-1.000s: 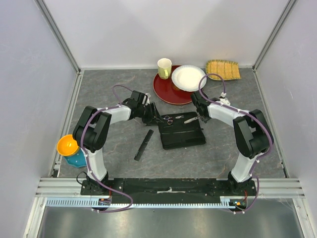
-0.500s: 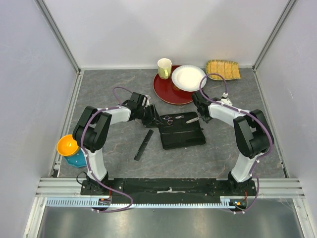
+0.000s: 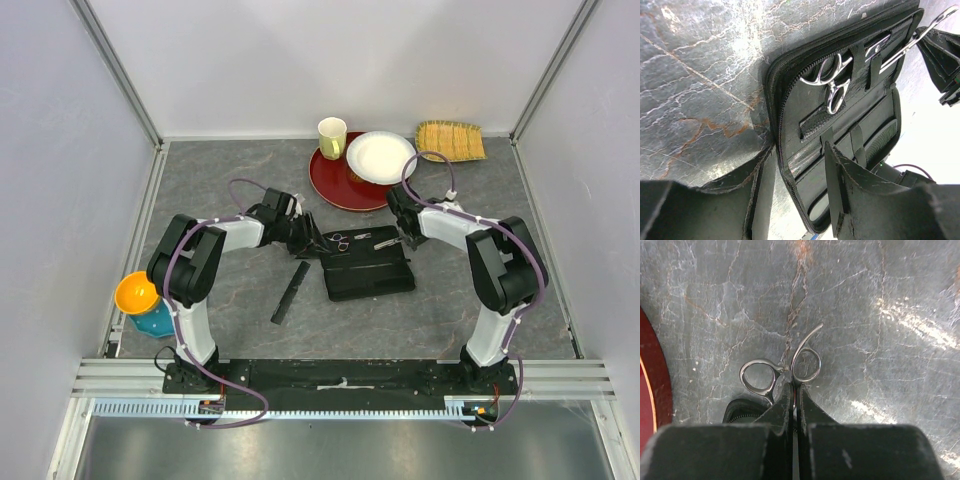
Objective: Sort the hair-cutting tools
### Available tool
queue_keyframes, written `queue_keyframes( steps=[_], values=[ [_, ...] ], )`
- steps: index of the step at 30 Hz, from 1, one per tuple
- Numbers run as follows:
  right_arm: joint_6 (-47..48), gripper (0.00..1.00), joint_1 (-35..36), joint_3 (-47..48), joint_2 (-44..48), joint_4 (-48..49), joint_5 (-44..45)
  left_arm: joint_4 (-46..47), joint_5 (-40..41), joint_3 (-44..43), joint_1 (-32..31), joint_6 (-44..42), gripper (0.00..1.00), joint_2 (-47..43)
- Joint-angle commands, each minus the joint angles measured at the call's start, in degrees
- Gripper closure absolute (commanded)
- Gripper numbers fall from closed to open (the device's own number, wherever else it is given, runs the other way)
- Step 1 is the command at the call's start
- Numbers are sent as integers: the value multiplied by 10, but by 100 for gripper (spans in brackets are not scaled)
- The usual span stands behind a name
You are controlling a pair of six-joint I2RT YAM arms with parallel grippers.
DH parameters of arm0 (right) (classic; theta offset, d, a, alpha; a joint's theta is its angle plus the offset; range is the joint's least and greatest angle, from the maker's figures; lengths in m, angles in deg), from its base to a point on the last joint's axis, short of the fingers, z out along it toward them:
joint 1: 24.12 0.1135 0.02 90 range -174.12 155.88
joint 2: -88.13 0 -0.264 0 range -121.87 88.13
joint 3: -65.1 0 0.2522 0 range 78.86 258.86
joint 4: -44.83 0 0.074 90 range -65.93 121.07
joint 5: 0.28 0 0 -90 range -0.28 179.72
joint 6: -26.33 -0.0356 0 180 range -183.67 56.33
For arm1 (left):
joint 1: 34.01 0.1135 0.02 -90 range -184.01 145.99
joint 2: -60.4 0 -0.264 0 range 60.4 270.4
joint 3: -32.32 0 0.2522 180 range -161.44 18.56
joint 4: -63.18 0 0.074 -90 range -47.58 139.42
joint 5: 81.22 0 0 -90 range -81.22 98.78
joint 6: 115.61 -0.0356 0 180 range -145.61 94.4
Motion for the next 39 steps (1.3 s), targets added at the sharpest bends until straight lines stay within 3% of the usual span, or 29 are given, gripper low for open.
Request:
queue_keyframes(
  steps=[1,30,39],
  values=[
    [-8,100,11,18,-9,4,-24,35,-29,12,-2,26,52,5],
    [-39,100,73,75,-54,-12,-140,65,-28,24,-28,41,57,3],
    [-49,100,74,44,-44,-5,-165,68,-32,25,-33,45,57,10]
  ],
)
